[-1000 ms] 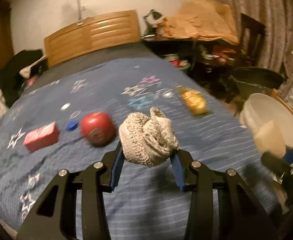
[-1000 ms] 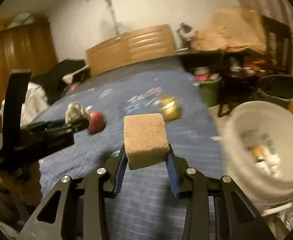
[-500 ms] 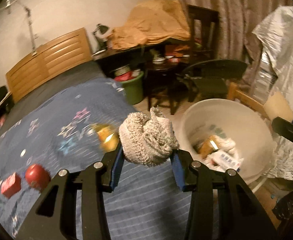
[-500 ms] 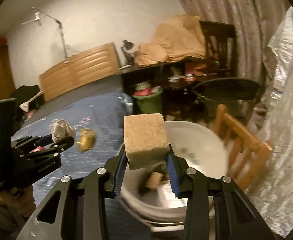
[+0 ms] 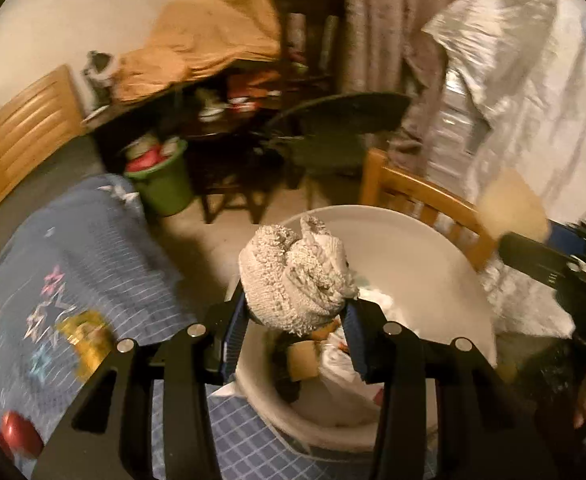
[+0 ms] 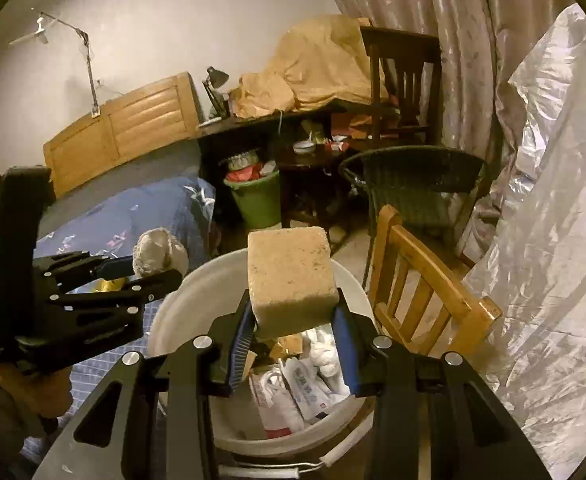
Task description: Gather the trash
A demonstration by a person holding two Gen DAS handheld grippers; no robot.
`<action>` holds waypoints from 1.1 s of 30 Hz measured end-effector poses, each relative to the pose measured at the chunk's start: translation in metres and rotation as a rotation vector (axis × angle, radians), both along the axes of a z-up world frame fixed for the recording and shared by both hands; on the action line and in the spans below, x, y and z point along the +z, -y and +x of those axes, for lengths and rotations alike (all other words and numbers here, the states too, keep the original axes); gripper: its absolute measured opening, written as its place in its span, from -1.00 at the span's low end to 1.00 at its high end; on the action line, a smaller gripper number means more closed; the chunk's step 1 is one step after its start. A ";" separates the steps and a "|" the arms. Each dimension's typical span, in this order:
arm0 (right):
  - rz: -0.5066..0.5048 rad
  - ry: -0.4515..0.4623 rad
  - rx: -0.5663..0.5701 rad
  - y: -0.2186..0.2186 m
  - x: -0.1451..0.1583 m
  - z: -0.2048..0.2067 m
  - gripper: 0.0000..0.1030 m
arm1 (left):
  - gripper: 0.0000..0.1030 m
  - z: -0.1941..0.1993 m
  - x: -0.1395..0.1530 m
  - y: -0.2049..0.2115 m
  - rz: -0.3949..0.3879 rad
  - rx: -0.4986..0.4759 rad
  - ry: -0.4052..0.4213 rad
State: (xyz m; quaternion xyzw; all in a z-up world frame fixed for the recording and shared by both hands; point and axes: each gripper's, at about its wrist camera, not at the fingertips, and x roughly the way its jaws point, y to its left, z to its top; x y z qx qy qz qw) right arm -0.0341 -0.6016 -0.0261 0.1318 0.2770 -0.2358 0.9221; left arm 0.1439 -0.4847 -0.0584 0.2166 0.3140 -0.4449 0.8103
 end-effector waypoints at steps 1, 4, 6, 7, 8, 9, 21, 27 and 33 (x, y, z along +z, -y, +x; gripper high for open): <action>0.002 -0.004 -0.002 -0.002 -0.001 0.001 -0.24 | -0.19 0.000 -0.002 0.003 0.001 -0.021 -0.008; 0.010 -0.019 -0.003 -0.002 -0.010 0.007 -0.24 | -0.15 0.004 -0.009 0.010 -0.001 -0.036 -0.032; 0.013 -0.028 -0.006 0.000 -0.014 0.011 -0.24 | -0.03 0.008 -0.015 0.015 0.005 -0.050 -0.061; 0.014 -0.031 -0.006 0.000 -0.016 0.013 -0.21 | 0.07 0.010 -0.018 0.015 0.013 -0.051 -0.066; 0.019 -0.038 0.000 0.002 -0.019 0.017 -0.06 | 0.36 0.012 -0.021 0.015 0.016 -0.044 -0.060; 0.019 -0.048 -0.005 0.004 -0.021 0.021 0.08 | 0.54 0.014 -0.023 0.014 0.011 -0.036 -0.048; -0.009 -0.051 -0.095 -0.008 -0.024 0.001 0.31 | 0.74 0.007 -0.021 -0.002 -0.026 -0.043 -0.045; -0.004 -0.080 -0.155 -0.016 -0.028 -0.026 0.36 | 0.80 -0.008 -0.023 -0.010 -0.020 -0.049 -0.070; -0.013 -0.069 -0.182 -0.023 -0.026 -0.046 0.48 | 0.87 -0.012 -0.030 -0.011 -0.008 -0.058 -0.124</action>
